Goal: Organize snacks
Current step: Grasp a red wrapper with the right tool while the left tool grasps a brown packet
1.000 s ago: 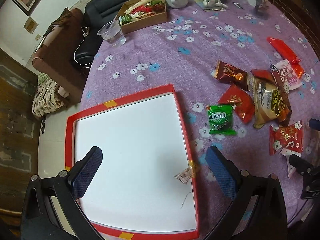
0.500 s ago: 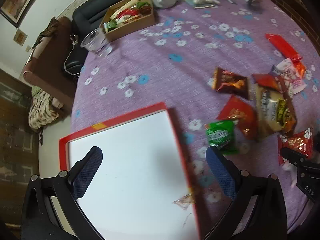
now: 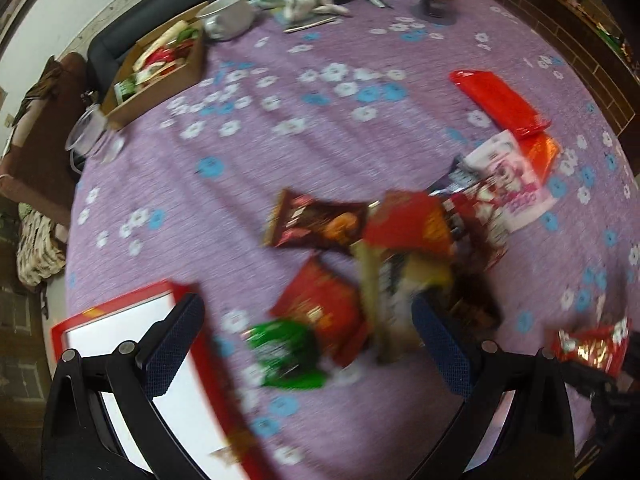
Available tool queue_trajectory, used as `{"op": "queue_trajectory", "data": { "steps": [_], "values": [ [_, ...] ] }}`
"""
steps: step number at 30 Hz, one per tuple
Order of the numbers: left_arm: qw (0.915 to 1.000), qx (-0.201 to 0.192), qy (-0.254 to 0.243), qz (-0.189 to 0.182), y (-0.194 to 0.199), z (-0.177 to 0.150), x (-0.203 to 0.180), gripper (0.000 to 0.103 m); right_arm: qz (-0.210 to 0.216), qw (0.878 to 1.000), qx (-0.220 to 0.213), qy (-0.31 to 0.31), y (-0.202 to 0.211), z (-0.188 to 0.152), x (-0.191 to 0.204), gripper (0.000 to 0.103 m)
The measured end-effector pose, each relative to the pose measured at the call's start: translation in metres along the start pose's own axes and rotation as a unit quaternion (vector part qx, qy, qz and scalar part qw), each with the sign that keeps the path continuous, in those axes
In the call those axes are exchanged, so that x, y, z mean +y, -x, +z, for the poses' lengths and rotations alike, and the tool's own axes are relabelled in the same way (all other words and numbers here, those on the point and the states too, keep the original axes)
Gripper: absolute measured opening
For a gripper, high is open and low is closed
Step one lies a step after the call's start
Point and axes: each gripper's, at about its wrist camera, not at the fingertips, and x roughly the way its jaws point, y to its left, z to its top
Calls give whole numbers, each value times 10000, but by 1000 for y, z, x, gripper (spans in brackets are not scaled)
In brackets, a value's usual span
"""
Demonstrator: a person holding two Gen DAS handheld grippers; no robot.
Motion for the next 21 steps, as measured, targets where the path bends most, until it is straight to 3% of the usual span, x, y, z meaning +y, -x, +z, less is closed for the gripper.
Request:
{"op": "queue_trajectory", "data": {
  "steps": [8, 19, 21],
  "values": [
    [9996, -197, 76, -207, -7, 8, -26, 103, 75, 9996, -98, -244, 19, -7, -29, 23],
    [9948, -146, 166, -993, -10, 5, -50, 103, 142, 9995, -29, -264, 13, -4, -30, 23],
    [9923, -190, 247, -1196, -10, 3, -50, 95, 132, 9996, -12, -265, 11, -3, -29, 23]
  ]
}}
